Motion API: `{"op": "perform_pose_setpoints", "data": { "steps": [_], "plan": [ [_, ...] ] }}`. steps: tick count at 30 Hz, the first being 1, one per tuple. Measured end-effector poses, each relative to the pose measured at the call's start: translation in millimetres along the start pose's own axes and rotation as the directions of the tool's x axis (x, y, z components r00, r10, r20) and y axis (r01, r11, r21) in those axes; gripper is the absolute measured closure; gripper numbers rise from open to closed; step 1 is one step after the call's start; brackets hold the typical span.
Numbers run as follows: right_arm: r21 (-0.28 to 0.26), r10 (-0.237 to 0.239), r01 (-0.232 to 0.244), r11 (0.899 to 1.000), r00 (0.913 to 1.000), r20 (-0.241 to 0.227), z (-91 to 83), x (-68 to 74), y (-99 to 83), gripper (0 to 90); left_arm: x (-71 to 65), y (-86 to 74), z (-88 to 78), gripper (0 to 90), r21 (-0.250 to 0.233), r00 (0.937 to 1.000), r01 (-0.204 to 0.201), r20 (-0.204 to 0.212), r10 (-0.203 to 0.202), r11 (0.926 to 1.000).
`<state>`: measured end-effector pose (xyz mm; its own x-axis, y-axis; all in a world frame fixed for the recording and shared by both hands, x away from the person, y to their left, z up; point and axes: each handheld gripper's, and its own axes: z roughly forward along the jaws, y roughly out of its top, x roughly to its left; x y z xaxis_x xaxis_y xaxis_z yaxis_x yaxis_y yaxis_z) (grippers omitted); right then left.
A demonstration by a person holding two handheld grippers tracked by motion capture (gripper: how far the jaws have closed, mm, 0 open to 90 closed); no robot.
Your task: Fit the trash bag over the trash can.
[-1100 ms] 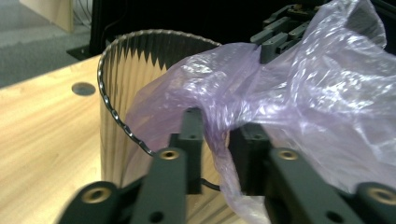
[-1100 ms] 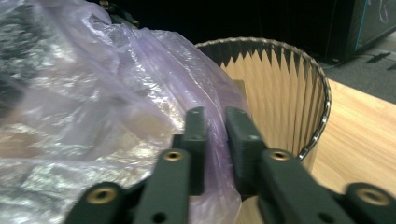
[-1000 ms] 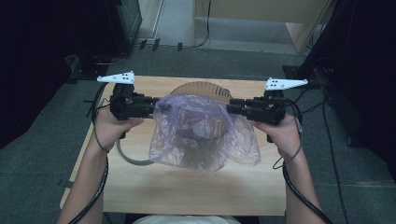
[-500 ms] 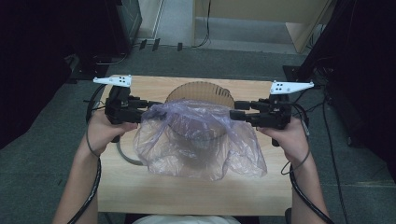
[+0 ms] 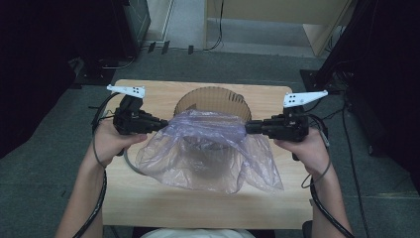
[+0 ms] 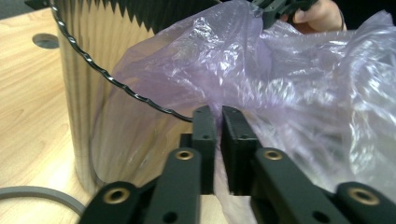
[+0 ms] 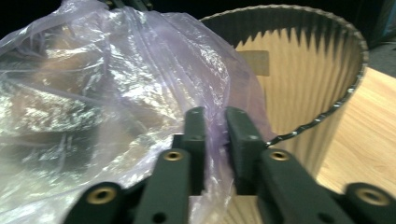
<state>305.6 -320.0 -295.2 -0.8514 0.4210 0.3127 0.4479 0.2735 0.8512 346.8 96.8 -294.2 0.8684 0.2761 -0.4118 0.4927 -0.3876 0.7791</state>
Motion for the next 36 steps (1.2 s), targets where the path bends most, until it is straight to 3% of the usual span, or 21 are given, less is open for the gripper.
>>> {"op": "perform_pose_setpoints", "data": {
  "steps": [2, 5, 7, 11, 15, 24, 32, 36],
  "plan": [
    [0.014, -0.003, 0.003, 1.000, 1.0000, -0.002, 2.0, 0.8, 1.0, 86.8, -0.3, 2.3, -1.7, 89.6, -0.025, 0.9992, -0.006, -0.039, 0.005, 0.9997],
    [0.010, -0.019, 0.019, 1.000, 0.9988, 0.046, 2.4, 0.0, 3.5, 89.9, 0.4, 3.9, -2.1, 90.0, -0.053, 0.9988, -0.017, -0.047, 0.015, 0.9985],
    [-0.008, -0.002, 0.003, 1.000, 0.9974, 0.072, 0.8, -4.0, 4.8, 90.0, 2.3, 5.1, -2.2, 90.0, -0.070, 0.9976, -0.022, -0.066, 0.017, 0.9973],
    [-0.041, 0.021, -0.016, 0.999, 0.9922, 0.123, -1.7, -14.9, 4.0, 90.0, 10.6, 6.3, 0.3, 90.0, -0.094, 0.9984, -0.005, -0.057, 0.000, 0.9955],
    [-0.085, 0.058, -0.047, 0.995, 0.9896, 0.132, -1.3, -26.1, 3.6, 90.0, 16.4, 8.6, 1.2, 90.0, -0.116, 0.9976, -0.002, -0.069, -0.006, 0.9932],
    [-0.128, 0.053, -0.029, 0.991, 0.9817, 0.183, 5.2, -41.3, 8.5, 90.0, 35.0, 13.4, 0.0, 90.0, -0.168, 0.9950, 0.024, -0.092, -0.040, 0.9855],
    [-0.167, 0.078, -0.048, 0.985, 0.9804, 0.181, 12.0, -53.5, 10.5, 88.2, 48.5, 17.7, 6.0, 90.0, -0.206, 0.9936, 0.040, -0.095, -0.061, 0.9778],
    [-0.161, 0.073, -0.035, 0.986, 0.9677, 0.241, 11.2, -55.3, 9.3, 88.3, 54.0, 16.2, 5.2, 90.0, -0.204, 0.9901, 0.049, -0.120, -0.074, 0.9778]
  ]
}}
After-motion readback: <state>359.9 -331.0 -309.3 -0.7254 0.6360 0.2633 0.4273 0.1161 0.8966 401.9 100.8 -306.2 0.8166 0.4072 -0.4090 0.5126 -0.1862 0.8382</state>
